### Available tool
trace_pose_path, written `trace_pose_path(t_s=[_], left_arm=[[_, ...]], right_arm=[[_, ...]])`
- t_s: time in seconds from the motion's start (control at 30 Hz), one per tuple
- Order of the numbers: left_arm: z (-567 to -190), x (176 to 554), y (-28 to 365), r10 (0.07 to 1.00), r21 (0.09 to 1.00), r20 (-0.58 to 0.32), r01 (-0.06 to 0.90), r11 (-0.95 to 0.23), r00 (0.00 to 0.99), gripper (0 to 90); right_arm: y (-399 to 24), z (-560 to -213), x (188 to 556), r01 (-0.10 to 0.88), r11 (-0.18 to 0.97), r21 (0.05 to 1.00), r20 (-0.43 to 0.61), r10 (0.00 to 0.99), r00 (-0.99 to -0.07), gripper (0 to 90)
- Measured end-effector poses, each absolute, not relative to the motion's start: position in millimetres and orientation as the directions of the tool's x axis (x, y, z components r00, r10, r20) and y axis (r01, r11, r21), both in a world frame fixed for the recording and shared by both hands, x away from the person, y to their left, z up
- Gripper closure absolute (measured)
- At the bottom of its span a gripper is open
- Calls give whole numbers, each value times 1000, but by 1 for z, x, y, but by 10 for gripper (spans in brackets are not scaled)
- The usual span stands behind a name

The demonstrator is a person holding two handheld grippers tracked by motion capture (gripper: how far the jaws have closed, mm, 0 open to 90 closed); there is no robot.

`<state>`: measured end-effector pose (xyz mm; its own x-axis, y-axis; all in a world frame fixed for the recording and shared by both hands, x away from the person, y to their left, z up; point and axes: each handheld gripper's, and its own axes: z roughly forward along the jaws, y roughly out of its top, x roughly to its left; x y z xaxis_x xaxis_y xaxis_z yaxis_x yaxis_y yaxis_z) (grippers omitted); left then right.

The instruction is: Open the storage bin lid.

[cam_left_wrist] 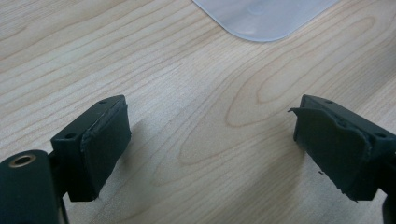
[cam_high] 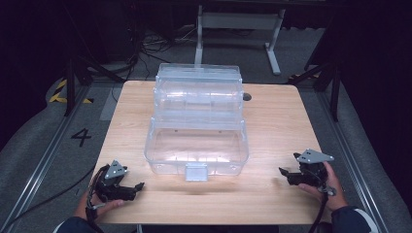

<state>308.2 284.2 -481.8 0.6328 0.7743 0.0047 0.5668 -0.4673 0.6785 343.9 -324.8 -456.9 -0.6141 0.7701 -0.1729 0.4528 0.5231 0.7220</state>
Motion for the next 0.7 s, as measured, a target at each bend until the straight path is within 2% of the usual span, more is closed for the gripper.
trace_pose_path(t_s=[0.43, 0.5, 0.7], left_arm=[[-482, 307, 284, 775, 675, -6, 574, -463, 632, 105], [-482, 307, 284, 777, 674, -7, 577, -461, 630, 105], [-482, 307, 284, 773, 678, 8, 564, -471, 635, 104]], right_arm=[[-342, -480, 333, 504, 472, 723, -98, 793, -602, 204], [-349, -484, 334, 522, 427, 738, -43, 802, -595, 177], [-353, -487, 336, 548, 391, 740, 5, 811, -585, 164]])
